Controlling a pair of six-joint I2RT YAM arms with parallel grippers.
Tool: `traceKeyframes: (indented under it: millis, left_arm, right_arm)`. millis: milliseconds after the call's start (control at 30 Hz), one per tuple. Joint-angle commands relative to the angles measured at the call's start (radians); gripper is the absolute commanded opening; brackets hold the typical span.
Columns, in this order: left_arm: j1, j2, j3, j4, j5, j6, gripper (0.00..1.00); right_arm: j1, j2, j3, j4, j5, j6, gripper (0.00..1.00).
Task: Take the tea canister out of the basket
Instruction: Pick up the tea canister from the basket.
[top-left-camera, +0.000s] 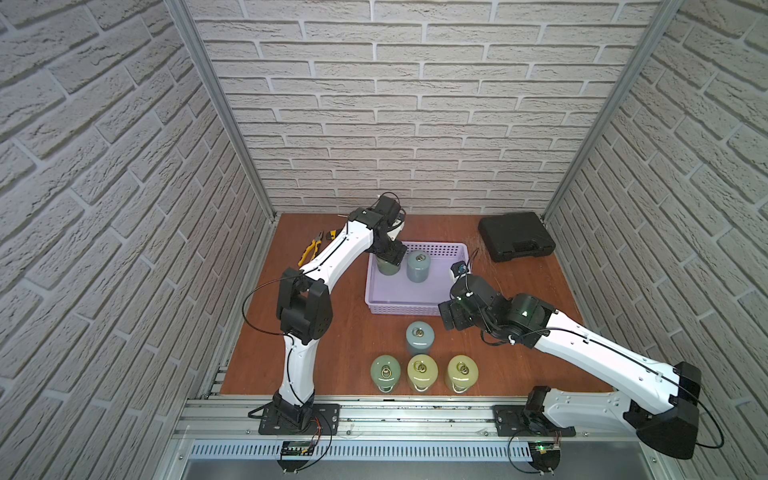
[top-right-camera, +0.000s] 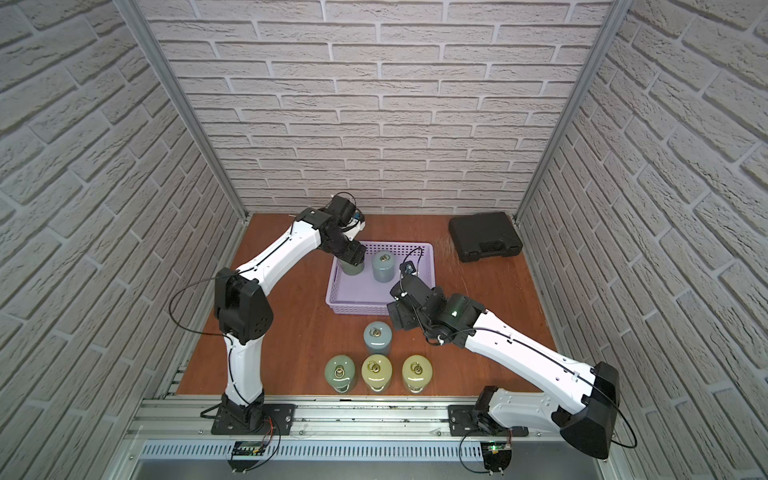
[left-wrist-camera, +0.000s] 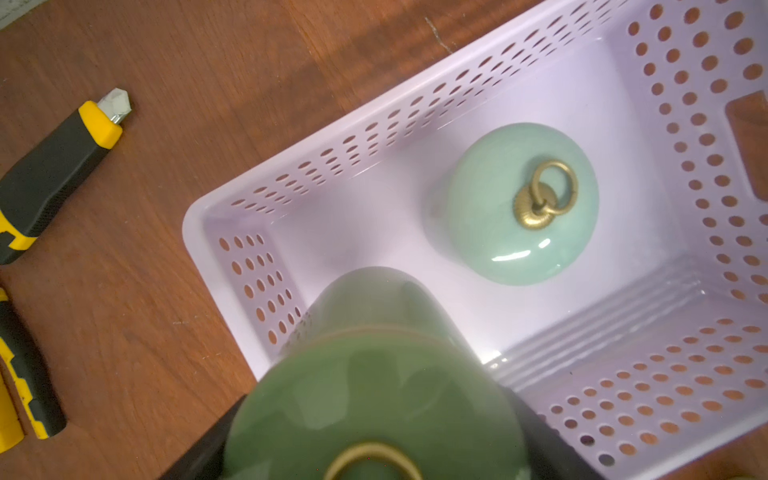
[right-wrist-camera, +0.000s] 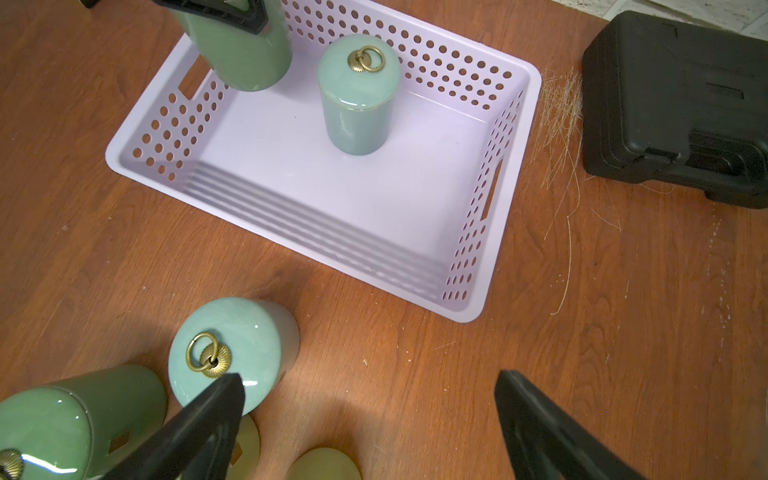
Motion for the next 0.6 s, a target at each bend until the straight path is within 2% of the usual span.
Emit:
traceKeyframes:
  millis: [0,567]
  left_arm:
    - [-0.001,-0.084,-0.029,0.022,0.014,-0.019,0.60]
    - [-0.077,-0.260,-0.205,0.042,-0.032,-0.062,0.58]
  right_arm:
    - [-0.006,-0.020,-0.011,0.036,0.019,0.007,0.99]
    - [-0.007,-0.037,-0.023,0.038,0.013,0.010,0.99]
